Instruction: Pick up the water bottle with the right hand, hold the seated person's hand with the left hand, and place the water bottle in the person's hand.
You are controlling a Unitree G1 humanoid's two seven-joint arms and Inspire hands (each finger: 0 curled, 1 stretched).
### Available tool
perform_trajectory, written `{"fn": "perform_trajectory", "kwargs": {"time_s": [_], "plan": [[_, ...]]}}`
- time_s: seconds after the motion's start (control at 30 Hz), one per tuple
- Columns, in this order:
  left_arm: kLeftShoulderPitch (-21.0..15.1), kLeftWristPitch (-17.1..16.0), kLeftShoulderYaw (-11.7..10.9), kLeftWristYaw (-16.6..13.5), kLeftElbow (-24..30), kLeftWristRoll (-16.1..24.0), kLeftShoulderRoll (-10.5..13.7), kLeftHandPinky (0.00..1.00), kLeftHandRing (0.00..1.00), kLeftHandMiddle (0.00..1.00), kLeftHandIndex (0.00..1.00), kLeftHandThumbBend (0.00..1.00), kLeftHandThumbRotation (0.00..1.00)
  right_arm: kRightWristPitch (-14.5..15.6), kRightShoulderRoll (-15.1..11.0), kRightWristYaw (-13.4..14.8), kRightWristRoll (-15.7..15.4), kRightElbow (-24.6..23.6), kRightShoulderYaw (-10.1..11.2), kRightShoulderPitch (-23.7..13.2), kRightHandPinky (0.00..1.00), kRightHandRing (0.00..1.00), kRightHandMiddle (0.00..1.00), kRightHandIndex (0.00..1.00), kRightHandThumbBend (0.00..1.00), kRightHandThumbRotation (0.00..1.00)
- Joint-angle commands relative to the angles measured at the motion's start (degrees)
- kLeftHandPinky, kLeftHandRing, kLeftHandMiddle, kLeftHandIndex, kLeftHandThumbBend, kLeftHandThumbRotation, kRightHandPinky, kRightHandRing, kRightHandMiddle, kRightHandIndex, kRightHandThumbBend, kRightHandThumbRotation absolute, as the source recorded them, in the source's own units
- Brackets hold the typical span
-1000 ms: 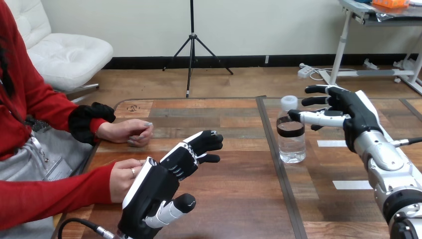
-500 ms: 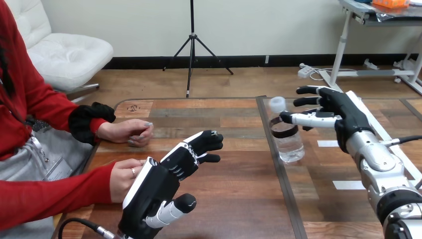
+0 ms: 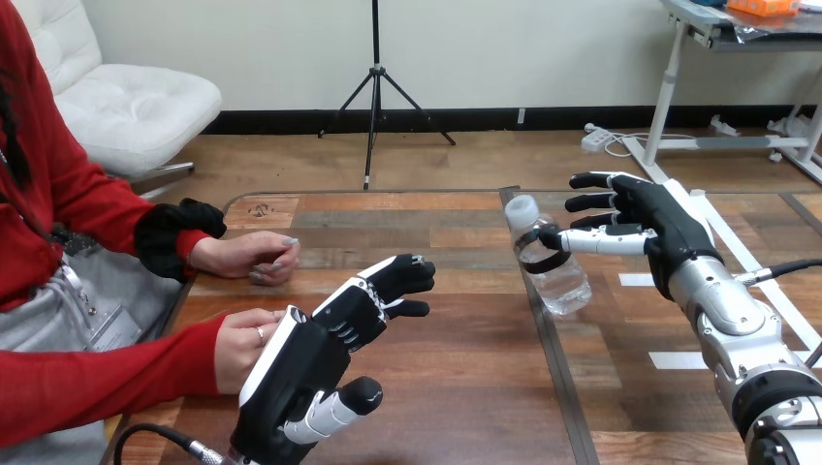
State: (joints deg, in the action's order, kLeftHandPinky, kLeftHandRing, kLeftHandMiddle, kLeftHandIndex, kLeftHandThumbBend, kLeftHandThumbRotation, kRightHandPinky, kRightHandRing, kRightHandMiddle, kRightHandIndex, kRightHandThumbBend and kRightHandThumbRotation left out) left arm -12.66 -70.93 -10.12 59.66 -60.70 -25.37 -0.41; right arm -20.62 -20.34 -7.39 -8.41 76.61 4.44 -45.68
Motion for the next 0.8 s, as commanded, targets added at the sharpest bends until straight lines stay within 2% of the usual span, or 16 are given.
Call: {"fn": "perform_trajectory", "kwargs": {"time_s": [0.0, 0.3, 0.77], "plan": [[-2.5, -0.1, -0.2, 0.0, 1.2, -0.5, 0.1, 0.77, 0.85, 0.85, 0.84, 0.93, 0.75, -1.4, -0.6, 1.2, -0.6, -1.8, -0.6, -0.9, 0.71, 0.77, 0.78, 0.84, 0.93, 0.15], [-2.3, 0.0, -0.3, 0.3, 1.7, -0.8, 0.6, 0.78, 0.85, 0.85, 0.84, 0.93, 0.75, -1.3, -1.0, 1.1, -0.8, -1.8, -0.3, -0.3, 0.74, 0.80, 0.81, 0.87, 0.93, 0.22], [-2.0, 0.4, -0.6, 1.3, 2.0, -1.8, 1.3, 0.77, 0.84, 0.85, 0.84, 0.93, 0.75, -1.4, -1.7, 0.2, -0.5, -1.7, 0.0, 0.6, 0.73, 0.80, 0.82, 0.89, 0.95, 0.28]]}}
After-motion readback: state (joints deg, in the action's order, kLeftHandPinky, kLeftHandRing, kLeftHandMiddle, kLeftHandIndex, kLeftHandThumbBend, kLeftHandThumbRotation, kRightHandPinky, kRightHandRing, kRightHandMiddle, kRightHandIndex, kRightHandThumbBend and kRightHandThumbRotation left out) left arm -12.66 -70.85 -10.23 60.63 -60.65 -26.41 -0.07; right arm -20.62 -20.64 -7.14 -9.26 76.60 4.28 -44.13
